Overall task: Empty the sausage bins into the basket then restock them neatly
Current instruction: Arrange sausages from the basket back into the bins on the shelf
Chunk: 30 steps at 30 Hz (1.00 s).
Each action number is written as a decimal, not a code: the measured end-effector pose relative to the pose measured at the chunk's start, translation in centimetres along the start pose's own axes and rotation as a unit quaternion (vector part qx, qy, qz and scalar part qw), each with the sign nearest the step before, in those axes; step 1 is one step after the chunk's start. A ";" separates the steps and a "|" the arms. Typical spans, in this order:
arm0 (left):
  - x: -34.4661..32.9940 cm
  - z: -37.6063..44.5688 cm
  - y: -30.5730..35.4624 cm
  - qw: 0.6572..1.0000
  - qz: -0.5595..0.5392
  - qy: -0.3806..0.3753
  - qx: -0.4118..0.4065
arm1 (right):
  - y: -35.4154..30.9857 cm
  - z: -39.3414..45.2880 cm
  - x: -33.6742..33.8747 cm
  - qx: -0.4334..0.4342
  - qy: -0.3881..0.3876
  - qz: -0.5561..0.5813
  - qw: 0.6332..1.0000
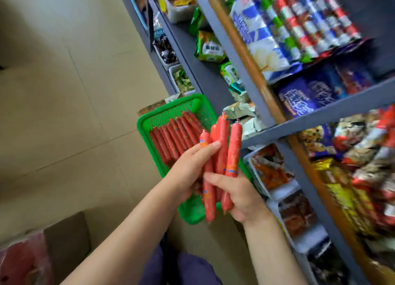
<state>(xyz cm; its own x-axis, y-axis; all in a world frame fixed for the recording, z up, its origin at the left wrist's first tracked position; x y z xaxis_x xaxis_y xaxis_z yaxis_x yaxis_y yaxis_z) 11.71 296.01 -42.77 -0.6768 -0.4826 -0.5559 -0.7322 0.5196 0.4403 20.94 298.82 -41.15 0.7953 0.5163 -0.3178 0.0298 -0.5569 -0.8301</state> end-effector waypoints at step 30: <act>-45.9 -22.1 -17.9 0.881 0.345 -0.249 -0.206 | -18.9 -49.6 19.1 0.308 0.341 -0.132 0.878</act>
<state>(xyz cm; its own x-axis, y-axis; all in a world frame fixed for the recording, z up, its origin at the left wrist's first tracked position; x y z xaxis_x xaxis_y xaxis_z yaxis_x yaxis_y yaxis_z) 54.20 293.27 -9.63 -0.9290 0.2711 -0.2520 -0.1954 0.2190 0.9560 65.58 286.93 -8.81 0.9940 -0.0525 0.0961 0.1006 0.0896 -0.9909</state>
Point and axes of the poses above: each hand's wrist, its own z-axis towards the middle knuckle, its own x-axis out of the back of the hand, y = z × x, the point moved 4 cm from there along z, towards the middle knuckle, and after that the axes turned 13 degrees about x, right-handed, at the moved point
